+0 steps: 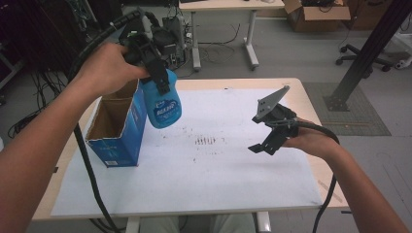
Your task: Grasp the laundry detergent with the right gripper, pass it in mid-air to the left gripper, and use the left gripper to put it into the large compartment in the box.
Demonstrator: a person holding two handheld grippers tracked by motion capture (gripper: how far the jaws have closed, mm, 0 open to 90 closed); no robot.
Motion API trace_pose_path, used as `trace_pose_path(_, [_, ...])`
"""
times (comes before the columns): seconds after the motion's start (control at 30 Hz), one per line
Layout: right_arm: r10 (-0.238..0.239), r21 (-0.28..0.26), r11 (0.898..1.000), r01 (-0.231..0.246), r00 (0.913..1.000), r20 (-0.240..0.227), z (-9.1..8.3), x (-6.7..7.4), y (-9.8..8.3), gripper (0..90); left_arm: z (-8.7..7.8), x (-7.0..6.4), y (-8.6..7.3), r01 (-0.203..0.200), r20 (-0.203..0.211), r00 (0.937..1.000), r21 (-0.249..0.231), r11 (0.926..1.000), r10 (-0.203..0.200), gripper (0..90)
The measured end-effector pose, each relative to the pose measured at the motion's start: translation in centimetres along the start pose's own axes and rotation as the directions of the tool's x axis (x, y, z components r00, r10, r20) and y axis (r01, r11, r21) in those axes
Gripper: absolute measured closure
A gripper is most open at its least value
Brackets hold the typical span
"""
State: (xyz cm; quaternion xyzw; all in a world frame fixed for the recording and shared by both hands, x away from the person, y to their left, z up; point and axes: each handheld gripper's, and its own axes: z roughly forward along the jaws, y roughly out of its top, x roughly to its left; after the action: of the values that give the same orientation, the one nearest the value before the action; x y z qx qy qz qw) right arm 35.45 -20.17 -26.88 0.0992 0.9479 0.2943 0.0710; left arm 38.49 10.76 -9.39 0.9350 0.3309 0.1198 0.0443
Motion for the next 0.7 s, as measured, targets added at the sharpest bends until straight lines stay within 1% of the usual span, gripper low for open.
trace_pose_path(0.1, [-0.009,0.011,1.0,0.009,1.0,0.001,-0.6,0.1,-0.3,3.7,-0.7,0.8,-0.5,0.07,-0.016,0.9974,-0.001,0.9975,-0.07,38.1])
trace_pose_path(0.17, [-0.007,0.024,1.0,0.007,1.0,-0.002,-0.9,0.2,-0.4,3.7,-1.0,1.3,-0.9,0.124,-0.019,0.992,-0.007,0.9922,-0.124,38.1])
trace_pose_path(0.23, [-0.013,0.033,0.999,0.013,0.9999,0.0,-1.1,0.2,-0.6,3.7,-1.2,1.9,-1.2,0.171,-0.025,0.985,-0.01,0.9853,-0.171,38.2])
trace_pose_path(0.27, [-0.008,0.034,0.999,0.008,1.0,0.0,-1.2,0.2,-0.7,3.7,-1.3,2.1,-1.4,0.19,-0.03,0.9813,-0.01,0.9817,-0.19,38.1])
trace_pose_path(0.33, [0.0,0.041,0.999,0.0,1.0,-0.001,-1.4,0.4,-0.8,3.9,-1.4,2.5,-1.7,0.222,-0.042,0.9741,-0.005,0.975,-0.222,38.2])
trace_pose_path(0.4, [-0.005,0.056,0.998,0.004,1.0,0.003,-1.5,0.6,-1.0,4.1,-1.7,2.7,-1.9,0.252,-0.06,0.9659,-0.004,0.9677,-0.252,38.2])
trace_pose_path(0.47, [-0.007,0.062,0.998,0.006,0.9999,0.009,-1.7,0.8,-1.1,4.3,-2.0,3.0,-2.1,0.283,-0.07,0.9566,-0.007,0.9591,-0.283,38.2])
trace_pose_path(0.53, [-0.006,0.061,0.998,0.005,0.9999,0.01,-1.8,1.0,-1.3,4.4,-2.3,3.2,-2.4,0.323,-0.075,0.9434,-0.016,0.9463,-0.323,38.2])
trace_pose_path(0.57, [-0.005,0.063,0.998,0.004,1.0,0.009,-1.8,1.1,-1.4,4.5,-2.5,3.4,-2.6,0.35,-0.076,0.9335,-0.018,0.9366,-0.35,38.2])
trace_pose_path(0.6, [-0.007,0.06,0.998,0.007,0.9999,0.009,-1.8,1.3,-1.5,4.7,-2.6,3.5,-2.7,0.365,-0.076,0.9279,-0.015,0.9309,-0.365,38.2])
trace_pose_path(0.63, [-0.011,0.056,0.998,0.01,0.9999,0.009,-1.9,1.4,-1.6,4.9,-2.8,3.8,-2.9,0.395,-0.078,0.9159,-0.008,0.9189,-0.394,38.2])
trace_pose_path(0.7, [-0.013,0.053,0.998,0.012,0.9999,0.007,-2.0,1.5,-1.8,5.0,-3.1,4.1,-3.2,0.435,-0.086,0.8969,-0.006,0.9004,-0.434,38.2])
